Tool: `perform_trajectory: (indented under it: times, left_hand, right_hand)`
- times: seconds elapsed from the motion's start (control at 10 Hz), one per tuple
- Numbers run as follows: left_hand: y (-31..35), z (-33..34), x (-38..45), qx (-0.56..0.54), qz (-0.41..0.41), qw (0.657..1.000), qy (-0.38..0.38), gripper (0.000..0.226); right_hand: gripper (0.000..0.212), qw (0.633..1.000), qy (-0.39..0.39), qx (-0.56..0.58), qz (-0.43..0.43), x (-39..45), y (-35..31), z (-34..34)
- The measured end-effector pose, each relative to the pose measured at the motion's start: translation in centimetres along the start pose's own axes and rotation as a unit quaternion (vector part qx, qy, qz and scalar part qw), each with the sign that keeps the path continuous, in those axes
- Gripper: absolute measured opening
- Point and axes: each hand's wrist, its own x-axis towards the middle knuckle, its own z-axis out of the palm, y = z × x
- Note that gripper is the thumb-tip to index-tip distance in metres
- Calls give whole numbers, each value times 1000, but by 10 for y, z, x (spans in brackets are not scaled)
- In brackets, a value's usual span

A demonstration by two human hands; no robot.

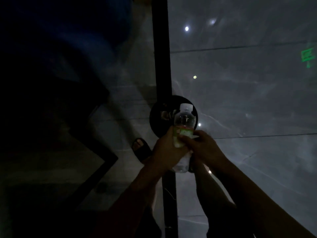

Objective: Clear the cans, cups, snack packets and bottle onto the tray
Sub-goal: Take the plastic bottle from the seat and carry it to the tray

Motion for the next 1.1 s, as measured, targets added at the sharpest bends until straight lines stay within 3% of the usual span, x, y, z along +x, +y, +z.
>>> perform_trajectory:
  times: [0.1,0.2,0.3,0.4,0.5,0.8,0.9,1.0,1.1]
  left_hand:
    - [-33,2,36,3,-3,999,-43,60]
    - [-84,-14,83,84,21,996,8,52]
    - [-114,-27,112,242,32,966,82,82]
    - [-141,-33,138,407,50,908,80,133]
    - [-152,-29,145,462,91,878,84,144]
    - [-169,-28,152,467,127,869,104,146]
    - [-166,-28,151,482,114,863,99,144]
    - [-152,-25,145,487,83,865,89,141]
    - [-142,-27,140,492,56,865,83,135]
  right_hand:
    - [44,999,-16,-51,8,55,19,9]
    - [34,994,-33,-101,39,132,46,20]
    - [29,993,-4,-112,49,175,60,22]
    - [42,990,57,-121,43,226,71,26]
    - [63,979,85,-177,47,252,73,31]
    - [66,932,100,-348,-4,291,91,50]
    - [67,904,77,-419,-37,278,92,50]
    - [65,847,38,-518,-117,242,89,51]
    - [56,817,43,-548,-172,212,98,52]
